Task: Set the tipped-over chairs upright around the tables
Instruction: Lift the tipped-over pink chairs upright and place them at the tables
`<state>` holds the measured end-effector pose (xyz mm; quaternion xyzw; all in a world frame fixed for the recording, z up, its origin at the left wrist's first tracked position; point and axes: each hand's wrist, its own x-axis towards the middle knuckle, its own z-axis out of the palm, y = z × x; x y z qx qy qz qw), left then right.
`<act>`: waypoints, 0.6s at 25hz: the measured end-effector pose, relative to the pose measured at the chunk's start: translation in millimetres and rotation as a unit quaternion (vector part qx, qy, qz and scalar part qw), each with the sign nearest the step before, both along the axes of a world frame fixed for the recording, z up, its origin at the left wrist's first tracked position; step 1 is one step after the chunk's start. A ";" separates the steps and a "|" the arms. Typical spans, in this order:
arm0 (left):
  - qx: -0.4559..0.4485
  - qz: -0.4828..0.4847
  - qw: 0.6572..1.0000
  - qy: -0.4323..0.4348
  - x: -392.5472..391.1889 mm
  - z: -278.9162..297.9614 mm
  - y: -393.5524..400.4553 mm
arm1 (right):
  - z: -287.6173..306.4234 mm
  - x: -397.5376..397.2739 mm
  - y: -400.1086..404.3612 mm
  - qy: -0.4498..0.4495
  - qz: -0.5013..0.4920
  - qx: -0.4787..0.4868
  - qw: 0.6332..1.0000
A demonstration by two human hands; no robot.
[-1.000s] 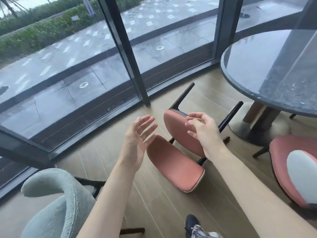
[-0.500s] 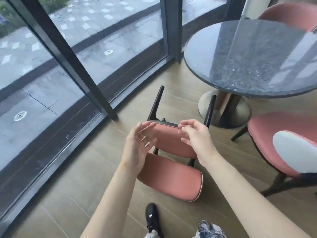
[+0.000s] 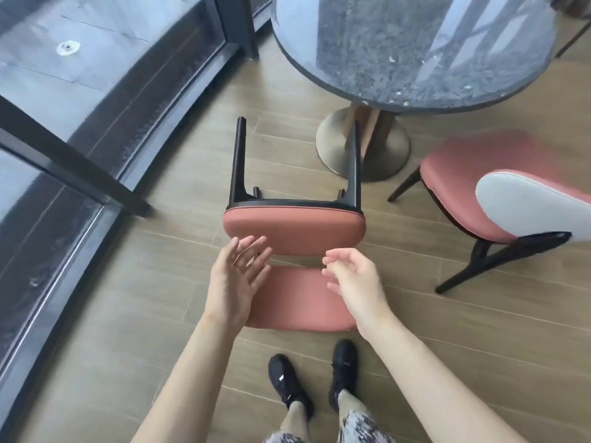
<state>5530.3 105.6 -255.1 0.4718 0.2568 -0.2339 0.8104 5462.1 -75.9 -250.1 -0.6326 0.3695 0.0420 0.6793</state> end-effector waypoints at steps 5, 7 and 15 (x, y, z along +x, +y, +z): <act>-0.003 0.052 0.997 0.064 2.7 -100.1 9.9 | -89.2 4.6 0.0 0.045 -0.017 0.003 0.999; -0.004 0.082 0.993 0.084 0.1 -148.5 13.2 | -135.1 3.7 4.9 0.062 -0.032 0.030 0.997; -0.022 0.179 0.969 0.171 -25.2 -355.6 19.4 | -343.9 -14.0 33.8 0.143 -0.129 0.209 0.959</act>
